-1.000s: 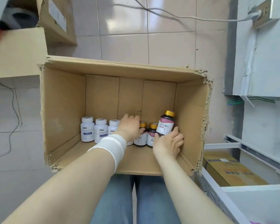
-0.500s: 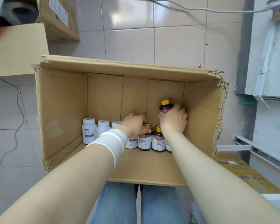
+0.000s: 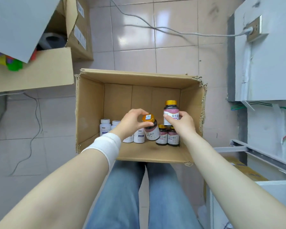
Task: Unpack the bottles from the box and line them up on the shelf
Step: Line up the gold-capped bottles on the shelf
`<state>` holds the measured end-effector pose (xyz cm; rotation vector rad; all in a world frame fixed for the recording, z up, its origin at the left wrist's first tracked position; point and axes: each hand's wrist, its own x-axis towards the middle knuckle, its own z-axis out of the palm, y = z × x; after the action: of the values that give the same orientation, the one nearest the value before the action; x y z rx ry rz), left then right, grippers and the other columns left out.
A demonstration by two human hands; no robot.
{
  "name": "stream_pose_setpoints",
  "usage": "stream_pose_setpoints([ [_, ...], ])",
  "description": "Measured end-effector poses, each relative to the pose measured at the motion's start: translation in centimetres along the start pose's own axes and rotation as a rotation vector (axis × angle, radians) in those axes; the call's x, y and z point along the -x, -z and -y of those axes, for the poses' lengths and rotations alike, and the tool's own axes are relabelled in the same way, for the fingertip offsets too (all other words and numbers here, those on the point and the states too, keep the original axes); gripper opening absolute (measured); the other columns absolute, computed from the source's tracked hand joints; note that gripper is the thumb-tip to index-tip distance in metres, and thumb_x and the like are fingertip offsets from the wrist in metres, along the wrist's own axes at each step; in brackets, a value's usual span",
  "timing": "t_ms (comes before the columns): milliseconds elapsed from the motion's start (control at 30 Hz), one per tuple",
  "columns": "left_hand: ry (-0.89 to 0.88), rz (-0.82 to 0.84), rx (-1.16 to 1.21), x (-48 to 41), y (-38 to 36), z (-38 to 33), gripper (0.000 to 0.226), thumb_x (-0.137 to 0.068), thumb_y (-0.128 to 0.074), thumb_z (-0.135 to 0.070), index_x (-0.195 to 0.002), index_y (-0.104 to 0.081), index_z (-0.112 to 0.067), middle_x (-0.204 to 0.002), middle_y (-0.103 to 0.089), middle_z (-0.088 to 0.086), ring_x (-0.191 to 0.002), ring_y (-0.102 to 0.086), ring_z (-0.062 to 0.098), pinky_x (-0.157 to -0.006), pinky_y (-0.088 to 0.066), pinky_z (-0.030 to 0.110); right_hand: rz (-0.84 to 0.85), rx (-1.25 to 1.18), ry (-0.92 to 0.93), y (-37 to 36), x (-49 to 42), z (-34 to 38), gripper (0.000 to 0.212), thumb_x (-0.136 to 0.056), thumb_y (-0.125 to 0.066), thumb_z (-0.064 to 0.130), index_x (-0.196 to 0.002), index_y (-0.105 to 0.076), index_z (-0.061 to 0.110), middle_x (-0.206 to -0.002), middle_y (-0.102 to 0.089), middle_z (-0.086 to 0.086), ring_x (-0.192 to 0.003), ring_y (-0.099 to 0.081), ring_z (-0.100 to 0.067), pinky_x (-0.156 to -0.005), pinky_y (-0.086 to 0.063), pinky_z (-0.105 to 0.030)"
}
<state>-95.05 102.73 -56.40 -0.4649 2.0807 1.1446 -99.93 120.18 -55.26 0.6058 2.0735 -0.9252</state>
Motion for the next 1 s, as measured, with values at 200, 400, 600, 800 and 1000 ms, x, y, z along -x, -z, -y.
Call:
stream_pose_setpoints([
  [200, -0.125, -0.113, 0.285, 6.9, 5.1, -6.2, 0.021, -0.083, -0.069, -0.030, -0.099, -0.056, -0.026, -0.101, -0.063, -0.008, -0.099, -0.059, 0.009, -0.084, -0.049, 0.023, -0.015, -0.110, 0.067, 6.2, 9.4, 2.6, 0.057, -0.080, -0.070, 0.035, -0.129, -0.051, 0.013, -0.122, -0.060, -0.005, -0.098, -0.052, -0.013, -0.082, -0.045, -0.028],
  [400, -0.294, -0.048, 0.303, 12.6, 8.6, -12.3, 0.031, -0.089, -0.059, -0.035, -0.114, -0.056, -0.016, -0.110, -0.063, 0.002, -0.103, -0.058, 0.013, -0.080, -0.045, 0.021, -0.170, -0.311, 0.105, 7.8, 19.4, 2.8, 0.061, -0.080, -0.071, 0.033, -0.132, -0.048, 0.013, -0.121, -0.059, -0.003, -0.111, -0.057, -0.021, -0.092, -0.050, -0.035],
  [600, -0.507, 0.129, 0.255, 20.7, 9.9, -16.3, 0.018, -0.093, -0.051, -0.035, -0.104, -0.051, -0.021, -0.091, -0.061, -0.005, -0.091, -0.059, 0.013, -0.074, -0.045, 0.023, -0.372, -0.655, 0.136, 4.3, 29.5, 1.8, 0.054, -0.079, -0.073, 0.026, -0.125, -0.049, 0.014, -0.115, -0.062, -0.007, -0.101, -0.062, -0.022, -0.090, -0.053, -0.038],
  [800, -0.693, 0.366, 0.209, 31.1, 6.6, -21.7, 0.036, -0.089, -0.053, -0.048, -0.112, -0.049, -0.020, -0.111, -0.067, 0.005, -0.107, -0.062, 0.026, -0.094, -0.048, 0.043, -0.592, -0.820, 0.240, 5.3, 41.3, -1.6, 0.049, -0.080, -0.072, 0.026, -0.121, -0.046, 0.019, -0.102, -0.057, 0.002, -0.096, -0.056, -0.015, -0.089, -0.046, -0.030],
  [1000, -0.936, 0.562, 0.105, 45.0, -1.0, -27.0, 0.010, -0.095, -0.049, -0.036, -0.094, -0.052, -0.026, -0.098, -0.070, 0.004, -0.094, -0.065, 0.018, -0.091, -0.048, 0.039, -0.856, -0.963, 0.340, 8.2, 54.3, -9.9, 0.036, -0.082, -0.068, 0.027, -0.112, -0.049, 0.024, -0.107, -0.064, -0.004, -0.101, -0.061, -0.019, -0.098, -0.047, -0.039],
])
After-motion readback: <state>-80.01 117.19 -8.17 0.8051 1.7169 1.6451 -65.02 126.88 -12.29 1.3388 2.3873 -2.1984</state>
